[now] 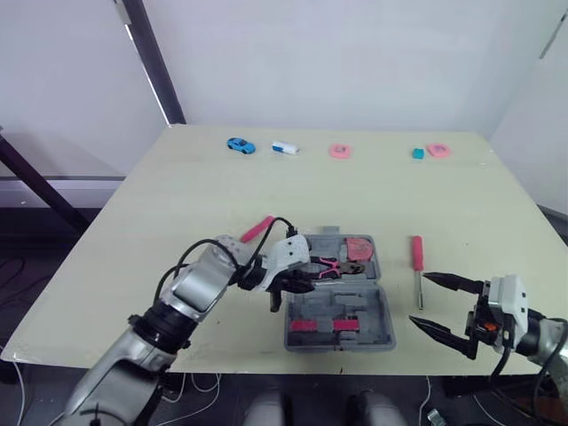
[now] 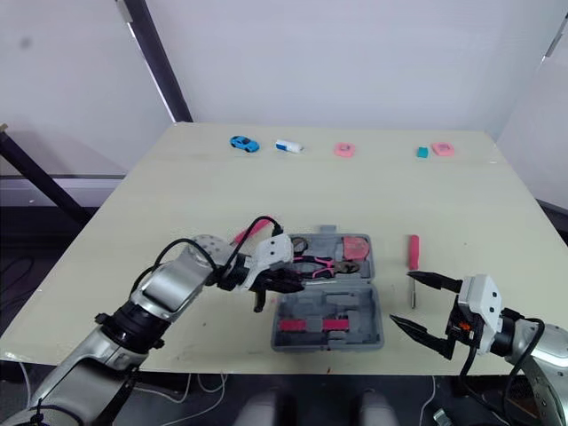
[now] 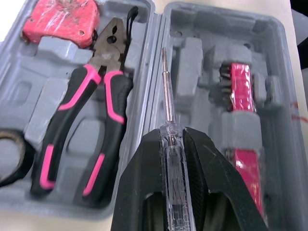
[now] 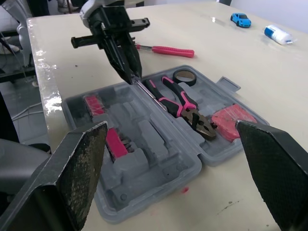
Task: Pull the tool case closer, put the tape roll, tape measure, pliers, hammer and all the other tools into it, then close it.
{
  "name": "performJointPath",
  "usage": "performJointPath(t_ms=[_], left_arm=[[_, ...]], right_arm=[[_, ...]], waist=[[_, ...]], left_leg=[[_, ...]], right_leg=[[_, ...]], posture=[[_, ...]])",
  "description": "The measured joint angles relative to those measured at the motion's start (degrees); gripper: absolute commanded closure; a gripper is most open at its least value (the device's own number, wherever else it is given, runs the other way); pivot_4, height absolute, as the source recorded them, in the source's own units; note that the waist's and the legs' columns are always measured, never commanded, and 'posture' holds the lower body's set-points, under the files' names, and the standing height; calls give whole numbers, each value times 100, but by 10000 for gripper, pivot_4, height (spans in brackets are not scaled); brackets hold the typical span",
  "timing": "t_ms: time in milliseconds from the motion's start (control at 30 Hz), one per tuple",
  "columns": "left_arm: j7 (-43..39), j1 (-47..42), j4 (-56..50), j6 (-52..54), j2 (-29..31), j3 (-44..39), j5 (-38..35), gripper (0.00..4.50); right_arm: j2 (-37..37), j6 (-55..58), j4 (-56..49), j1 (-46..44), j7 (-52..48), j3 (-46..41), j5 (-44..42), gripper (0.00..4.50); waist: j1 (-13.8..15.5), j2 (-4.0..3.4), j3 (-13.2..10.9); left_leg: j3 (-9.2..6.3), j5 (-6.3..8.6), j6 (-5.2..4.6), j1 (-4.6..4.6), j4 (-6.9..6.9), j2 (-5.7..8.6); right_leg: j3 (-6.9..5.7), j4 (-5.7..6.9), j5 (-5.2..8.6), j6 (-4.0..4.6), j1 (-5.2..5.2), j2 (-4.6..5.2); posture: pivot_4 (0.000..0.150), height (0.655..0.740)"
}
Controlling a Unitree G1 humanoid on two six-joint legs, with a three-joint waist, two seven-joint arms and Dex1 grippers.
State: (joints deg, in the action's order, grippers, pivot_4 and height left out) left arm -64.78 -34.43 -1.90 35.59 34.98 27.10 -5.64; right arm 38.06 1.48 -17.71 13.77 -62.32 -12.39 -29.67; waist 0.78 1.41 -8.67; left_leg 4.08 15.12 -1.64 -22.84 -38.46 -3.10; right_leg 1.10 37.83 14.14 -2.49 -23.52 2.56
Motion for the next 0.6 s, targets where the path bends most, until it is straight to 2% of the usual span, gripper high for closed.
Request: performJointPath(t_ms=[367, 600], left_arm=[[-128, -418, 881, -12, -542, 491, 344, 44269], [-237, -606, 1289, -185, -822, 522, 524, 44269]], right_arm=[[108, -39, 143, -76, -41, -133, -8, 0], [210, -30, 203, -78, -216, -162, -57, 0]], waist=[[-1, 0, 0], [0, 0, 0]], left_leg=[[-5, 0, 0, -1, 0, 0], [-6, 0, 0, -2, -1, 0]], right_leg=[[-1, 3, -1, -2, 0, -5], [-2, 3, -2, -4, 0, -5]], posture=[[1500, 7400], [1500, 7400]])
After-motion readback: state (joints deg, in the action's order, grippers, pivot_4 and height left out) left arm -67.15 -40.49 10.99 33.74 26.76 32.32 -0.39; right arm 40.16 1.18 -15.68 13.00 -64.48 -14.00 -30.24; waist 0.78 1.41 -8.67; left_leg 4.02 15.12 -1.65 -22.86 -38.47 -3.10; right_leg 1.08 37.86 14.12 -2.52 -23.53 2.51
